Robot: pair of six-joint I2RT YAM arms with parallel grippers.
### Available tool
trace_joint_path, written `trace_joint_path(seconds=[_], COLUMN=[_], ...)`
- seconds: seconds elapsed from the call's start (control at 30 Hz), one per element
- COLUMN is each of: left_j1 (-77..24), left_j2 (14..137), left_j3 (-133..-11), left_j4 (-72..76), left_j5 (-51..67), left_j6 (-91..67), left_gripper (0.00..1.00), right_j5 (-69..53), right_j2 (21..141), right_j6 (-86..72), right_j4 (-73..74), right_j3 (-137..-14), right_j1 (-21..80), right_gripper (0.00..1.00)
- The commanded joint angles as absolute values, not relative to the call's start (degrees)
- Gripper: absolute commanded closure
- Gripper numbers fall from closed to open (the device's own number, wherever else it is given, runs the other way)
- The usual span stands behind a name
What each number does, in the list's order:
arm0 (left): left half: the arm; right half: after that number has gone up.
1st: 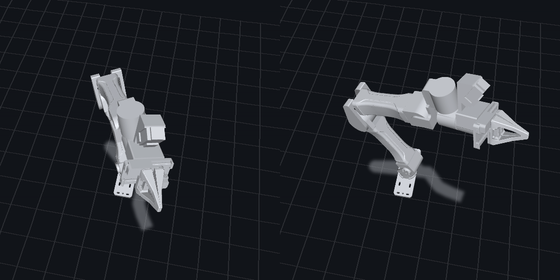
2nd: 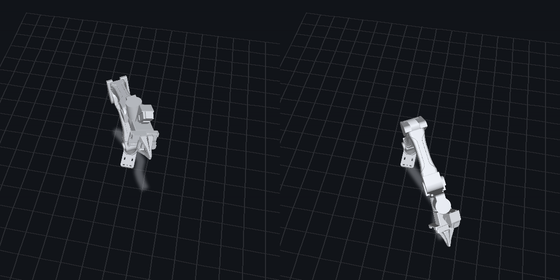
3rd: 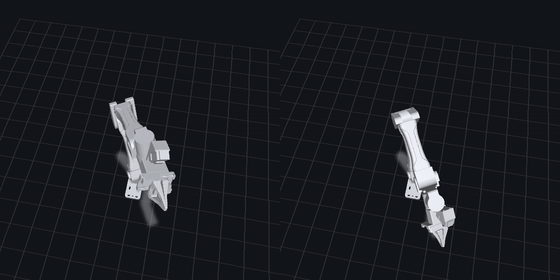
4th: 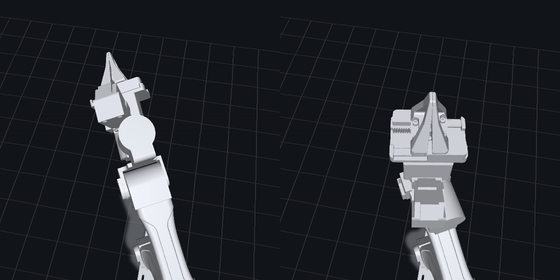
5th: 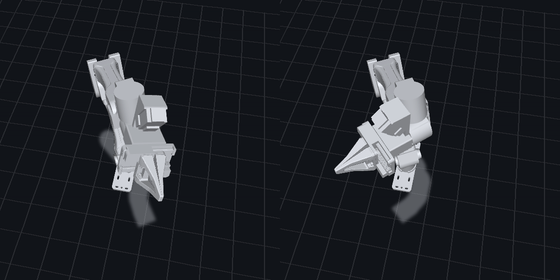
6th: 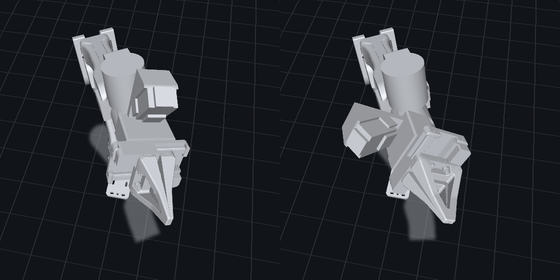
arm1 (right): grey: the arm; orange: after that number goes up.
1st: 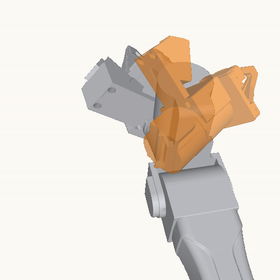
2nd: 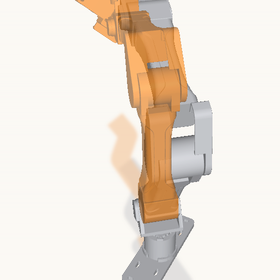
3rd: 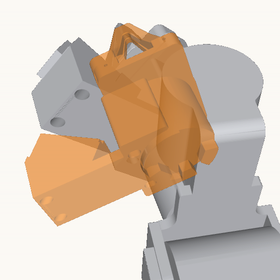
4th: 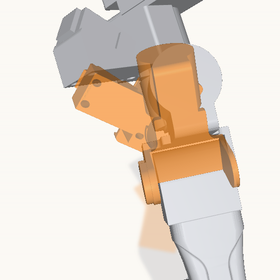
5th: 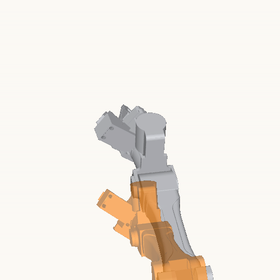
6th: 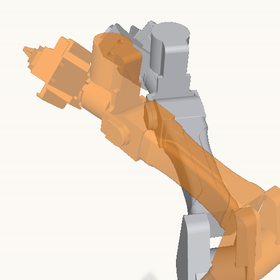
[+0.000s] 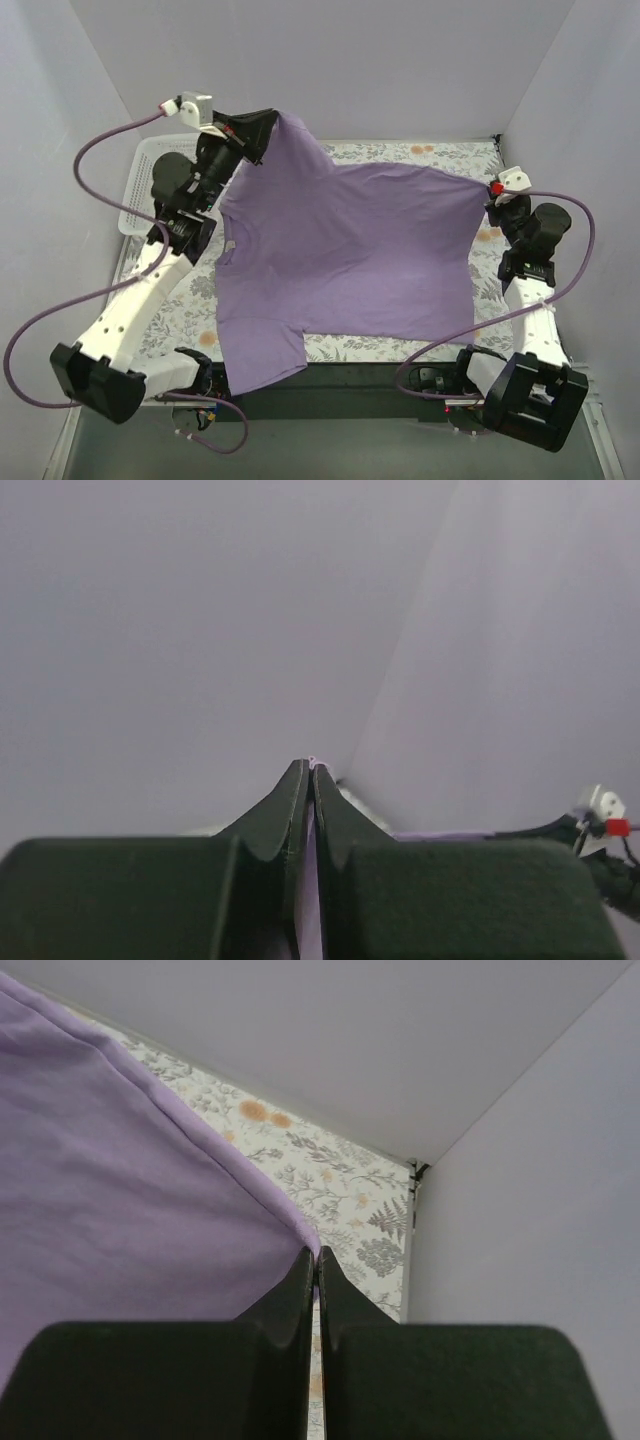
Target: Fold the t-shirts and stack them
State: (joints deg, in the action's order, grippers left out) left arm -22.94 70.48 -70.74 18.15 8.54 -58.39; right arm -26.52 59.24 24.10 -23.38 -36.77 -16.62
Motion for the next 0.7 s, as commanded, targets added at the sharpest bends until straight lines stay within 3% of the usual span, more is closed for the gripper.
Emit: trace_joint_path(seconds=[0.0, 0.13, 0.53, 0.67], left_j1=[-19.71, -8.1, -7.21, -7.21], left_j2=[71.98, 81.0, 118.88, 125.32], left_j3=[-65.84, -65.83, -88.3, -95.44], left_j4=[16.24, 18.19, 16.53, 14.07], left_j5=[1.86, 7.99, 10.28, 10.72], left_j6=[-57.11, -63.28, -64.42, -63.63], left_gripper=[1.0, 1.0, 1.0, 1.0], right_j5=[-23.39, -19.95, -10.21, -6.16], right_j2=[57.04, 59.84, 86.54, 92.8], right_j6=[22.85, 20.74, 17.4, 15.91], right_j4=[-18.46, -18.46, -26.89, -29.26], right_j3=[-39.46, -41.22, -50.09, -54.13], right_j1=[-17.4, -17.4, -12.75, -11.08], right_gripper=[0.99, 0.99, 0.99, 0.99])
